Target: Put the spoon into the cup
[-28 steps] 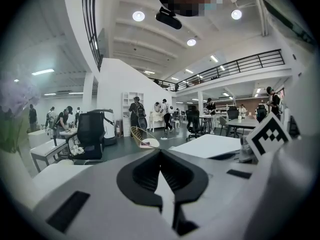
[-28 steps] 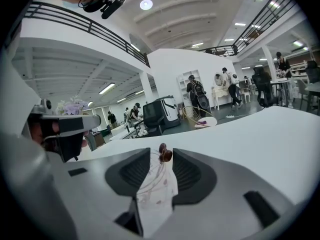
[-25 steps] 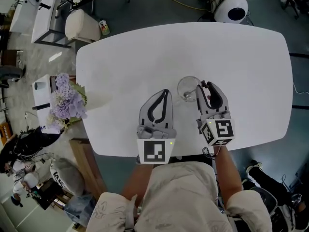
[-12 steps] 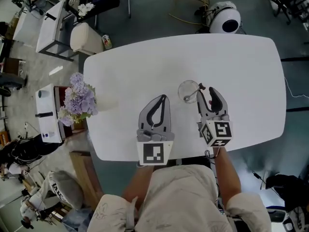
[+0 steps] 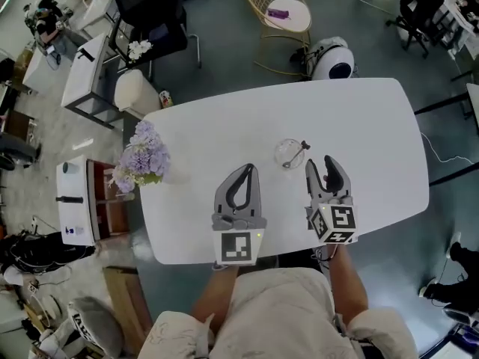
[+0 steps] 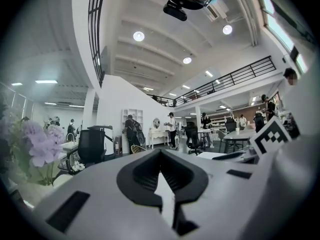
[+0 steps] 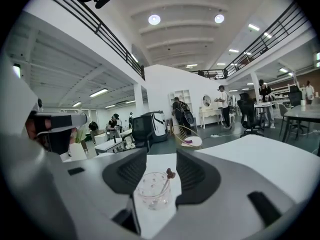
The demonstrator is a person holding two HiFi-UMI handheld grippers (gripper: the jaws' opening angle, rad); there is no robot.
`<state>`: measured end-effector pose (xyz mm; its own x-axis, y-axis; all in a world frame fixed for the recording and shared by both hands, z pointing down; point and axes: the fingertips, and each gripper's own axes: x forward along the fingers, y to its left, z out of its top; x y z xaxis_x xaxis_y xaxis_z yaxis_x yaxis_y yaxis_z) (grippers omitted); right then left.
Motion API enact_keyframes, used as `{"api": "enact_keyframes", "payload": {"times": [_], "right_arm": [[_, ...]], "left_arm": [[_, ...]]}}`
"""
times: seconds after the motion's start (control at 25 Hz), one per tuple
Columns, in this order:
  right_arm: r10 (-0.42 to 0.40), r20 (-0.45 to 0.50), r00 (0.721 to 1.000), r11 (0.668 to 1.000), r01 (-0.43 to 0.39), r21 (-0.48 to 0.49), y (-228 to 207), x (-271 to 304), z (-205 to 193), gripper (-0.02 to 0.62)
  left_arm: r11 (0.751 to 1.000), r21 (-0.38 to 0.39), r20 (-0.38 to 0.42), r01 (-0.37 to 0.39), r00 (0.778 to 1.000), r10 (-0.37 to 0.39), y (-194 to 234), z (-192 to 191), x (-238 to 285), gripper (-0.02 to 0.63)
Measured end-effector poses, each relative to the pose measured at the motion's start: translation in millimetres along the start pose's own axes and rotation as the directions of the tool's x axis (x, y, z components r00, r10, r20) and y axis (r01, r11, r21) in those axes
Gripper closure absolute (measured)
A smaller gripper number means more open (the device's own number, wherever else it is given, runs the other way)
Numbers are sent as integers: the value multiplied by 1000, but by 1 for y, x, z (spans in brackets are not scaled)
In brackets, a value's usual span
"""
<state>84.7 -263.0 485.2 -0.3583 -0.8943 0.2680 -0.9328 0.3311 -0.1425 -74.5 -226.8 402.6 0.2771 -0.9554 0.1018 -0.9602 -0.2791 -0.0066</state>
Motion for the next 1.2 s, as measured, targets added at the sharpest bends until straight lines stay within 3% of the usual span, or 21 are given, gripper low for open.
{"api": "enact_keyframes", "payload": {"times": [0.36, 0.8, 1.08, 1.2], "right_arm": [[-48, 158, 986, 991, 66, -115, 24, -62, 67, 413], [-45, 376, 926, 973, 126, -195, 45, -132, 162, 420], [-50, 425, 904, 961, 160, -226, 47, -151, 184, 444], [-71, 436, 897, 959, 181, -216, 45, -155, 185, 496]], "left_arm": [[999, 41, 86, 17, 996, -21, 5, 40, -44, 603], [998, 50, 200, 24, 979, -34, 5, 107, -75, 603], [991, 137, 246, 6, 968, -40, -1, 135, -87, 603], [990, 141, 246, 5, 968, -40, -3, 138, -91, 603]]}}
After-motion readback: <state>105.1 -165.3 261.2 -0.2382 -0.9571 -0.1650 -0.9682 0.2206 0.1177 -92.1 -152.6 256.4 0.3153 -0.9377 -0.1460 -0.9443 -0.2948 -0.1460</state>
